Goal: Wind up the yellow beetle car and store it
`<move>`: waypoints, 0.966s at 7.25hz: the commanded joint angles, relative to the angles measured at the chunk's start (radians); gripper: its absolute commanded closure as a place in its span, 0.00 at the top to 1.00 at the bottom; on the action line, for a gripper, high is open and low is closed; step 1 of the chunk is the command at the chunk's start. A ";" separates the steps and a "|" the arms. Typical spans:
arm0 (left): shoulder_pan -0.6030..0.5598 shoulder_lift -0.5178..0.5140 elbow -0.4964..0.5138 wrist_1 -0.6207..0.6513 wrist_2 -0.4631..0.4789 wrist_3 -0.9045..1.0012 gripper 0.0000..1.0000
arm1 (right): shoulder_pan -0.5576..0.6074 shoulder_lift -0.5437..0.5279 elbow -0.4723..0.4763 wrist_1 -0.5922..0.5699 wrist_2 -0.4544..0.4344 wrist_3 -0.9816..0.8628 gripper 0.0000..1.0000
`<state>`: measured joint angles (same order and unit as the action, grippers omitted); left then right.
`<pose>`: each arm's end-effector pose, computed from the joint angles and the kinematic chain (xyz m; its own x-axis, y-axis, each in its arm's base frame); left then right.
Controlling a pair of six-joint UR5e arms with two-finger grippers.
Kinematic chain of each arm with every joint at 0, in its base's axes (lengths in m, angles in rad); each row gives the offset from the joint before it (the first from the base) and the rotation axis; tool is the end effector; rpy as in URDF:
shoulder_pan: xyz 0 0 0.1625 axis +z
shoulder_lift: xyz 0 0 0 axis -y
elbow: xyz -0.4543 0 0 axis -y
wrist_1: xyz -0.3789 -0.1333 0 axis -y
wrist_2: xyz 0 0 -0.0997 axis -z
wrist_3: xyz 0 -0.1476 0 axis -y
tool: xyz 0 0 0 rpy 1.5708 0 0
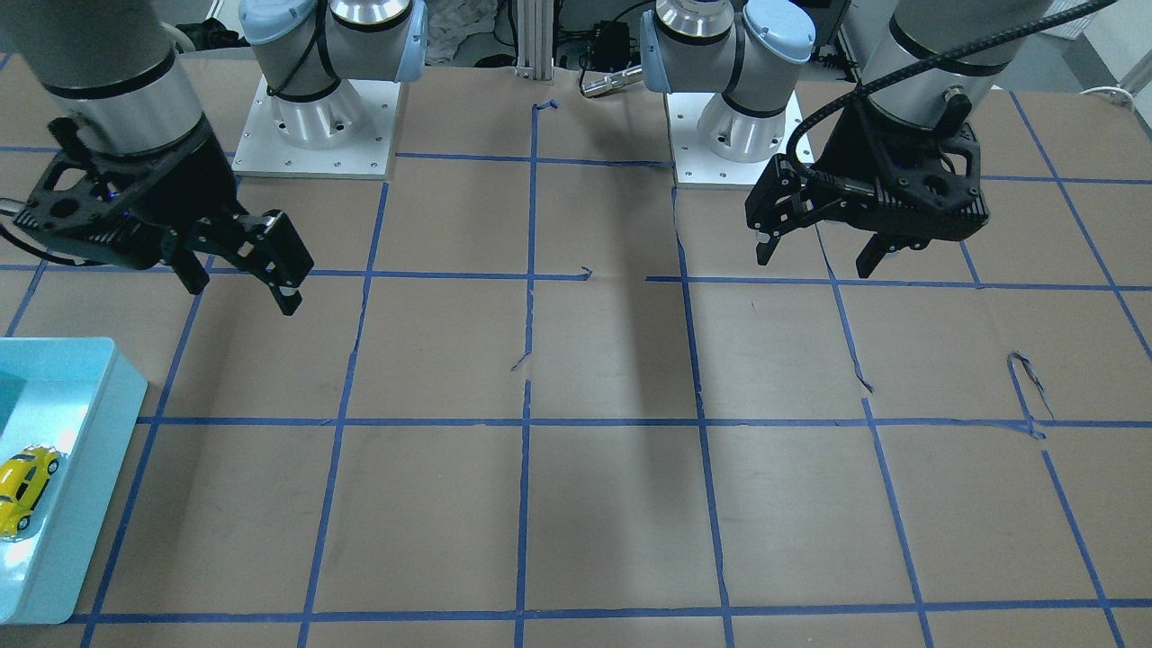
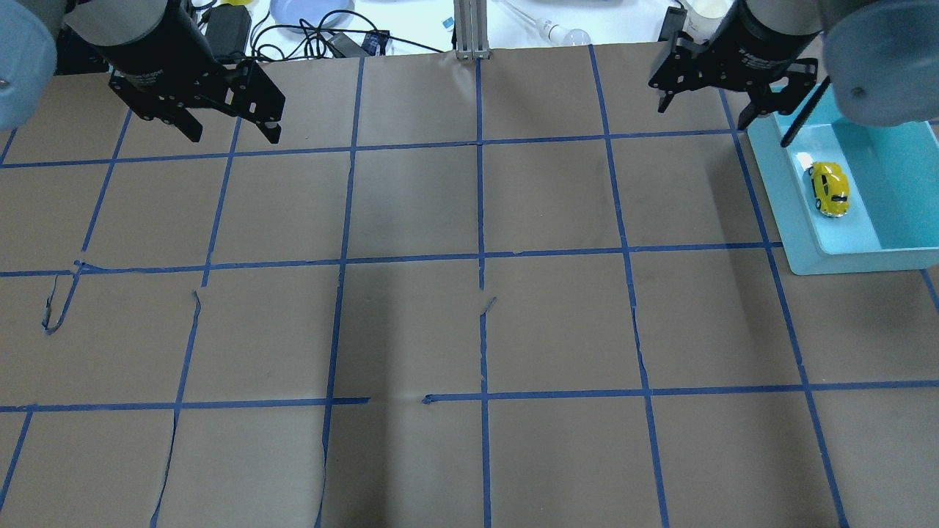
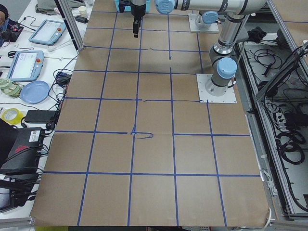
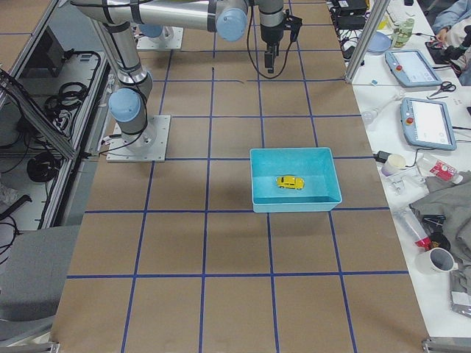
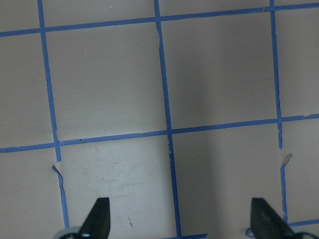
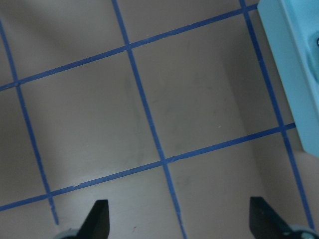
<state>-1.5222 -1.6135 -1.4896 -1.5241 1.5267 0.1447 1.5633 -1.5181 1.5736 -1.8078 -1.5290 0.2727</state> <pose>-0.1149 -0.5161 0.4925 -0.9946 0.0992 0.0312 0.0960 0.9913 -0.0905 0.1355 -0.5280 0.4681 -0.9602 0.2649 -0.0882 0.2762 0.9472 -0.1628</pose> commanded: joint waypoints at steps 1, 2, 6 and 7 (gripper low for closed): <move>0.004 0.001 -0.003 -0.001 0.001 0.003 1.00 | 0.020 0.002 0.003 -0.005 -0.002 -0.013 1.00; 0.005 0.006 -0.003 -0.004 0.007 0.004 1.00 | 0.011 0.003 0.003 0.001 -0.017 -0.073 1.00; 0.005 0.006 -0.021 0.002 0.013 0.003 1.00 | 0.003 -0.048 0.002 0.066 -0.025 -0.216 1.00; 0.004 0.004 -0.023 0.010 0.013 0.003 1.00 | 0.003 -0.048 0.003 0.071 -0.025 -0.237 1.00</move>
<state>-1.5173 -1.6088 -1.5067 -1.5212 1.5406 0.1475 1.5663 -1.5556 1.5764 -1.7539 -1.5539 0.0575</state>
